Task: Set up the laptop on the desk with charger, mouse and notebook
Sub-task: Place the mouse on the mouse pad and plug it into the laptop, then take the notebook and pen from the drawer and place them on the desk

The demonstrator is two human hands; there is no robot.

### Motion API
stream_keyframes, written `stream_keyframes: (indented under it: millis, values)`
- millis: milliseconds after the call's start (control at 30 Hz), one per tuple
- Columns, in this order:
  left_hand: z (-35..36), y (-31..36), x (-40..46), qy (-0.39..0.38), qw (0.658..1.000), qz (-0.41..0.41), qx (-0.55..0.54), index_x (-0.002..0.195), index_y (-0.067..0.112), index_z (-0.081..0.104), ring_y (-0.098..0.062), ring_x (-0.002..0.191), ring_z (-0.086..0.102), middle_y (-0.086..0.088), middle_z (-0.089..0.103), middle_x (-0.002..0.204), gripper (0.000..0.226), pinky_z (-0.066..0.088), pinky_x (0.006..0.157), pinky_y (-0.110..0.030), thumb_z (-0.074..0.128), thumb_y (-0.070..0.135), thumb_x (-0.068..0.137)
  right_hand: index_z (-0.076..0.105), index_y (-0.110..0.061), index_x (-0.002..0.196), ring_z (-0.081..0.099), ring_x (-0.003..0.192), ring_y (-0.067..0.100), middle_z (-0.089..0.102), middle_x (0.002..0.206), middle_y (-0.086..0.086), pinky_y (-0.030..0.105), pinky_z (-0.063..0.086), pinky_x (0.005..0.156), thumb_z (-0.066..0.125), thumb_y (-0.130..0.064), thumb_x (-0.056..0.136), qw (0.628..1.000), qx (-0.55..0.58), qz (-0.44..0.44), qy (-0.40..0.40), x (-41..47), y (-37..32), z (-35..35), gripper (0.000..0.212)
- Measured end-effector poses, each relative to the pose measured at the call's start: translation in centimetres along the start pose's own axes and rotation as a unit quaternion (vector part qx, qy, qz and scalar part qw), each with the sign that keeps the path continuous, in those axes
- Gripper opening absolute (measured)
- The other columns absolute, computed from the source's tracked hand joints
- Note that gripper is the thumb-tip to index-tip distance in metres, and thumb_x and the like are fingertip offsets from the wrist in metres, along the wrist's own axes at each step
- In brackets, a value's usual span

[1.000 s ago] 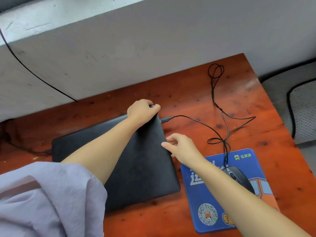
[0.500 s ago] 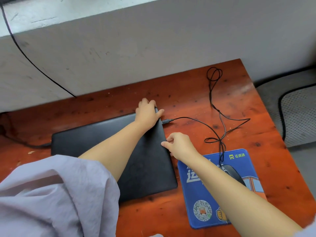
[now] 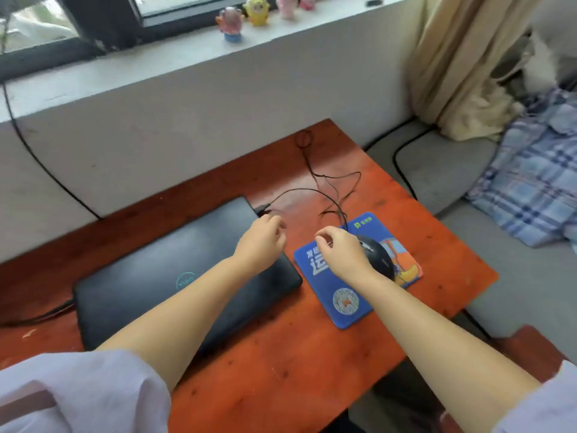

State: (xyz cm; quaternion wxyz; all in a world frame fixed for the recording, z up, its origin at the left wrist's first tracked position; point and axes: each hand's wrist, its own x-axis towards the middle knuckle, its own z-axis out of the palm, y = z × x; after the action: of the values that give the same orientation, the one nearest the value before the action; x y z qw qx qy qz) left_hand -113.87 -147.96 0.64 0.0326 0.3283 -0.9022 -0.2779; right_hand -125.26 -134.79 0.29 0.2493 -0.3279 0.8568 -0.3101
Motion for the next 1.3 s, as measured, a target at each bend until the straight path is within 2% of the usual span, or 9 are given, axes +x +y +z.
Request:
stream_keyframes:
  millis: [233, 400, 567, 733, 833, 933, 1067, 1167, 1300]
  values:
    - [10.4, 12.2, -8.4, -0.159, 0.967, 0.200, 0.008, 0.111, 0.013, 0.059, -0.028, 0.102, 0.056, -0.010, 0.061, 0.107, 0.025, 0.047, 0.082, -0.037, 0.047, 0.015, 0.089, 0.067, -0.007, 0.105, 0.063, 0.100, 0.028, 0.070, 0.107, 0.013, 0.032, 0.045, 0.087, 0.047, -0.010, 0.092, 0.967, 0.062, 0.163, 0.188, -16.9, 10.2, -2.4, 0.024]
    - [19.6, 18.5, -16.8, -0.340, 0.893, 0.283, 0.080, 0.106, 0.013, 0.061, -0.031, 0.106, 0.060, -0.012, 0.064, 0.113, 0.026, 0.050, 0.088, -0.037, 0.043, 0.018, 0.089, 0.067, -0.008, 0.102, 0.063, 0.098, 0.029, 0.071, 0.104, 0.012, 0.035, 0.049, 0.087, 0.044, -0.006, 0.091, 0.904, 0.119, 0.326, 0.250, -30.7, 19.8, -2.0, 0.026]
    - [28.8, 20.7, -23.0, -0.417, 0.886, 0.155, 0.128, 0.114, 0.004, 0.056, -0.038, 0.108, 0.059, -0.021, 0.063, 0.119, 0.033, 0.047, 0.087, -0.036, 0.039, 0.018, 0.089, 0.066, -0.014, 0.099, 0.065, 0.095, 0.031, 0.071, 0.104, 0.010, 0.036, 0.051, 0.079, 0.043, -0.012, 0.091, 0.809, 0.193, 0.500, 0.240, -43.0, 29.6, 1.7, 0.025]
    - [36.2, 21.0, -26.0, -0.303, 0.944, -0.127, 0.019, 0.125, -0.002, 0.044, -0.041, 0.120, 0.048, -0.025, 0.049, 0.131, 0.042, 0.042, 0.102, -0.043, 0.048, 0.015, 0.086, 0.049, -0.003, 0.128, 0.057, 0.114, 0.038, 0.055, 0.130, 0.018, 0.049, 0.047, 0.096, 0.042, -0.010, 0.094, 0.722, 0.272, 0.600, 0.212, -49.4, 37.5, 3.4, 0.036]
    - [39.3, 20.7, -25.8, -0.249, 0.949, -0.192, -0.033, 0.125, 0.000, 0.046, -0.041, 0.117, 0.052, -0.024, 0.054, 0.127, 0.045, 0.043, 0.102, -0.045, 0.051, 0.012, 0.081, 0.022, -0.007, 0.146, 0.048, 0.124, 0.038, 0.038, 0.146, 0.018, 0.046, 0.043, 0.101, 0.045, -0.017, 0.093, 0.649, 0.266, 0.664, 0.261, -51.4, 41.7, 3.0, 0.058]
    - [41.4, 19.8, -24.6, -0.226, 0.934, -0.255, -0.111, 0.131, 0.006, 0.042, -0.035, 0.112, 0.055, -0.018, 0.056, 0.126, 0.052, 0.044, 0.100, -0.043, 0.049, 0.011, 0.080, 0.008, -0.022, 0.149, 0.055, 0.113, 0.037, 0.039, 0.145, 0.016, 0.051, 0.047, 0.096, 0.046, -0.021, 0.092, 0.578, 0.340, 0.660, 0.337, -52.3, 45.1, 2.6, 0.069]
    - [42.6, 18.3, -23.4, -0.271, 0.876, -0.332, -0.222, 0.107, 0.018, 0.048, -0.014, 0.084, 0.047, -0.001, 0.056, 0.094, 0.037, 0.044, 0.072, -0.038, 0.047, 0.013, 0.070, 0.023, -0.024, 0.139, 0.054, 0.116, 0.040, 0.034, 0.146, 0.018, 0.052, 0.048, 0.096, 0.040, -0.011, 0.096, 0.439, 0.581, 0.560, 0.395, -52.5, 48.7, 2.9, 0.048]
    - [43.1, 17.1, -23.5, -0.304, 0.856, -0.335, -0.252, 0.106, 0.025, 0.042, -0.020, 0.101, 0.046, 0.000, 0.058, 0.098, 0.043, 0.044, 0.084, -0.054, 0.046, 0.021, 0.064, 0.035, -0.017, 0.116, 0.057, 0.109, 0.043, 0.039, 0.137, 0.025, 0.052, 0.051, 0.088, 0.039, -0.009, 0.097, 0.430, 0.609, 0.533, 0.399, -52.4, 49.7, 3.9, 0.021]
    - [43.0, 15.0, -26.2, -0.271, 0.885, -0.315, -0.210, 0.101, 0.017, 0.040, -0.022, 0.102, 0.052, -0.008, 0.049, 0.103, 0.019, 0.052, 0.085, -0.051, 0.047, 0.025, 0.085, 0.045, -0.010, 0.109, 0.059, 0.100, 0.028, 0.050, 0.117, 0.015, 0.041, 0.054, 0.086, 0.053, -0.015, 0.093, 0.482, 0.528, 0.573, 0.400, -53.4, 48.3, 5.9, 0.018]
